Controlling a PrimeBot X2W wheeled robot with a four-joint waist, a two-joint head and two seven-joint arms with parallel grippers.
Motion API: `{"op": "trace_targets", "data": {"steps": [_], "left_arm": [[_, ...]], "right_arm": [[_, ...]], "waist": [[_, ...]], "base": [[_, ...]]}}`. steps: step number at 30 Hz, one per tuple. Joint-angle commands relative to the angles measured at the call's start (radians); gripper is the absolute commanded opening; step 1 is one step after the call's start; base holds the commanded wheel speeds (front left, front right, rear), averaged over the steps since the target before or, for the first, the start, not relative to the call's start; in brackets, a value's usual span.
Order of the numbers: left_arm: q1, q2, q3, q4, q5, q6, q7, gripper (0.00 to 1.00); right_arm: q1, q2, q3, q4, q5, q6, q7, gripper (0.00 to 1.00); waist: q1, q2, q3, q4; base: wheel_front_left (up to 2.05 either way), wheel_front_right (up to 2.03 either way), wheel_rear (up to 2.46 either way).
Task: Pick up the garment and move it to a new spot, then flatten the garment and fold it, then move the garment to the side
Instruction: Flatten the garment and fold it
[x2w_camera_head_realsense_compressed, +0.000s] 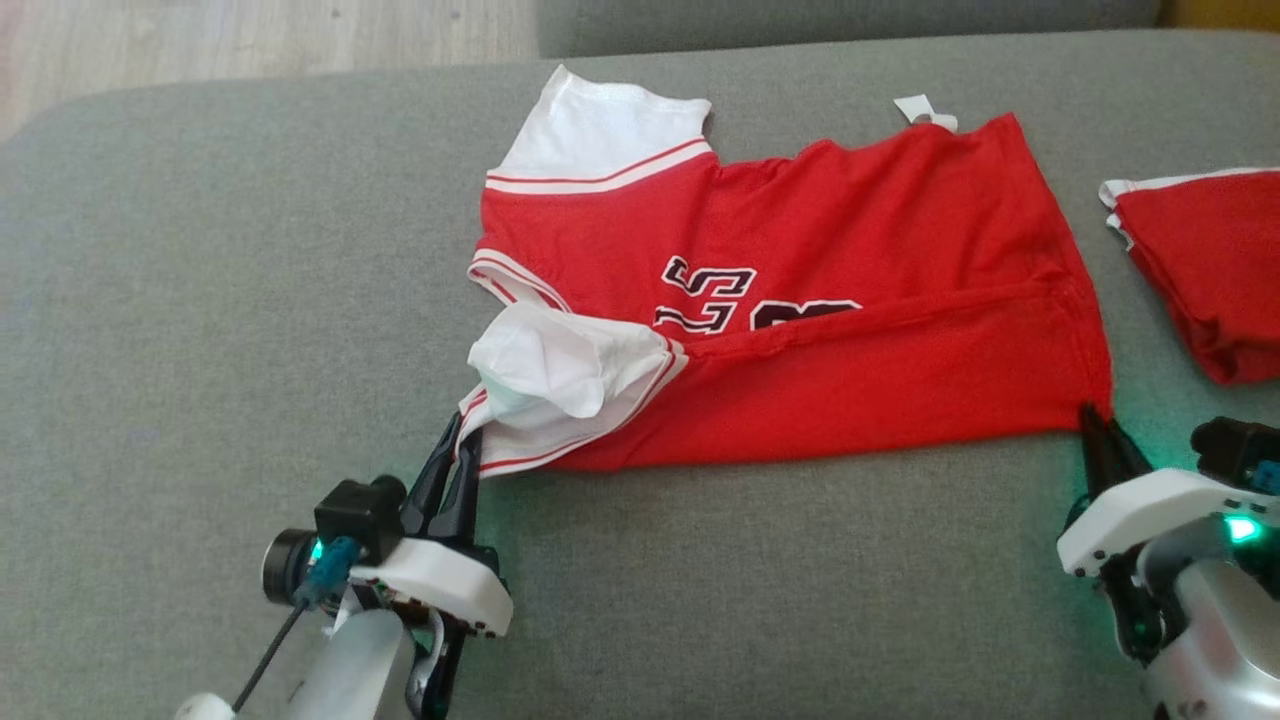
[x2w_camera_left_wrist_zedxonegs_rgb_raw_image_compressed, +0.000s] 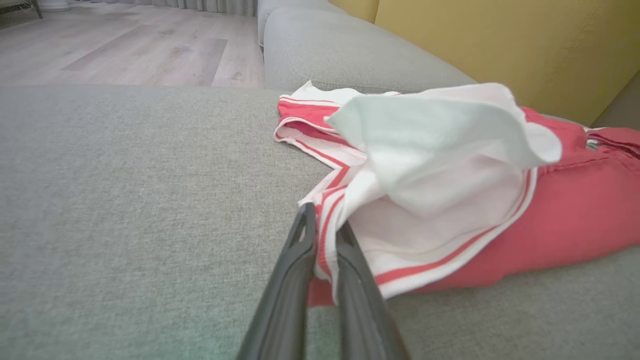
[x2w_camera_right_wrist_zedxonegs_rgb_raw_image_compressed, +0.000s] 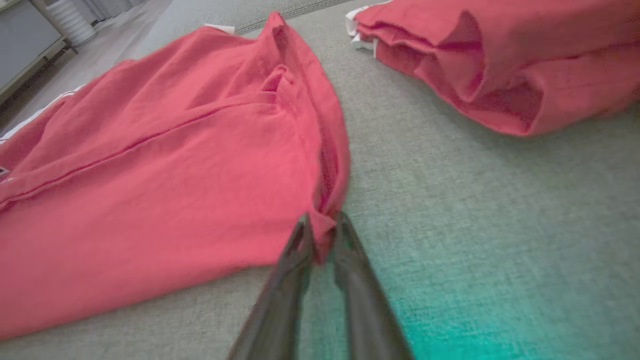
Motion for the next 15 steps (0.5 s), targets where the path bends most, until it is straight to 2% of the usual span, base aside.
{"op": "trace_targets", "data": {"steps": [1, 8, 15], "left_arm": [[-0.008, 0.017, 0.024, -0.040, -0.013, -0.002, 0.009, 0.00], [0.041, 0.044, 0.034, -0.111, -0.033, 0.025, 0.086, 0.00], [0.151, 0.070, 0.036, -0.239, -0.058, 0.049, 0.185, 0.00]], "right_arm": [[-0.019, -0.021, 0.036, -0.006, 0.010, -0.001, -0.007, 0.00], [0.031, -0.093, 0.092, -0.062, 0.037, -0.001, -0.022, 0.00], [0.139, -0.180, 0.111, -0.151, 0.082, -0.001, 0.021, 0.00]], "waist": [[0.0001, 0.0000, -0.022, 0.006], [0.0001, 0.0000, -0.062, 0.000], [0.0001, 0.0000, -0.095, -0.002]], "base": [[0.00, 0.00, 0.00], [0.00, 0.00, 0.00], [0.00, 0.00, 0.00]]}}
